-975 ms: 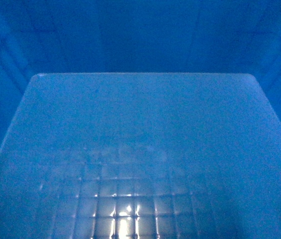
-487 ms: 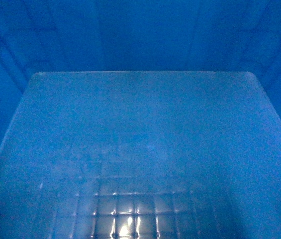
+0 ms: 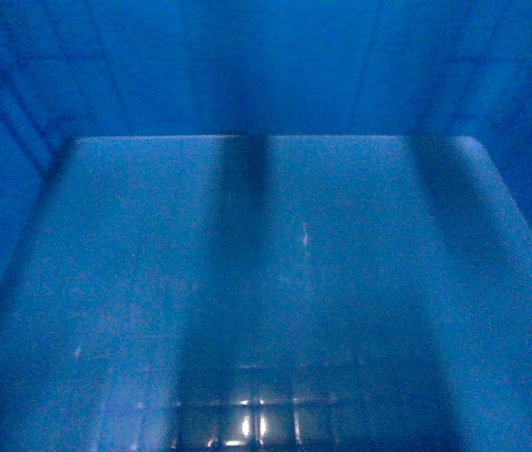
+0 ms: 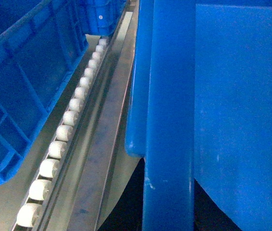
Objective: Place box next to blue box on left shelf
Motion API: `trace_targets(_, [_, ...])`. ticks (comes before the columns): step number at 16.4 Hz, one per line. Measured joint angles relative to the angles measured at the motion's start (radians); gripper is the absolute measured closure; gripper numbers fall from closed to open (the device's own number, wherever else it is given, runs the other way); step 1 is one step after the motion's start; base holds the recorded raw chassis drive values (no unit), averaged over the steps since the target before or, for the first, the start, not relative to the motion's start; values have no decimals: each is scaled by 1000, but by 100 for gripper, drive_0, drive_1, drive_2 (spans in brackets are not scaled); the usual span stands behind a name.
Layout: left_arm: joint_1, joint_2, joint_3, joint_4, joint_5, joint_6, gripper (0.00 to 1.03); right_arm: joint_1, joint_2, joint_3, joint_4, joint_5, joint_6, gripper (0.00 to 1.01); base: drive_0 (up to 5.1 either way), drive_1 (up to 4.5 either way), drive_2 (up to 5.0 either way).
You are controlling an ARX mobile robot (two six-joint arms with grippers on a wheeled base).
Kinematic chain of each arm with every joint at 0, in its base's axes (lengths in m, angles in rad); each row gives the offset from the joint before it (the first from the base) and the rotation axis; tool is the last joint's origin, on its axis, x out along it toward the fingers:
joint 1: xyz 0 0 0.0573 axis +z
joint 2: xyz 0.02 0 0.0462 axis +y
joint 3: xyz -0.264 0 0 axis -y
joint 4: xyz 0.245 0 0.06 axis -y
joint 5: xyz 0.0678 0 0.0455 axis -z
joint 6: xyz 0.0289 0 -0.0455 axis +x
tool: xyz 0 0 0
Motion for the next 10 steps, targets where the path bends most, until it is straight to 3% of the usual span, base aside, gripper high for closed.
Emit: trace_targets(10, [0, 0, 0, 0, 0, 0, 95, 0, 0, 0, -2, 0, 0, 89, 0, 0, 0])
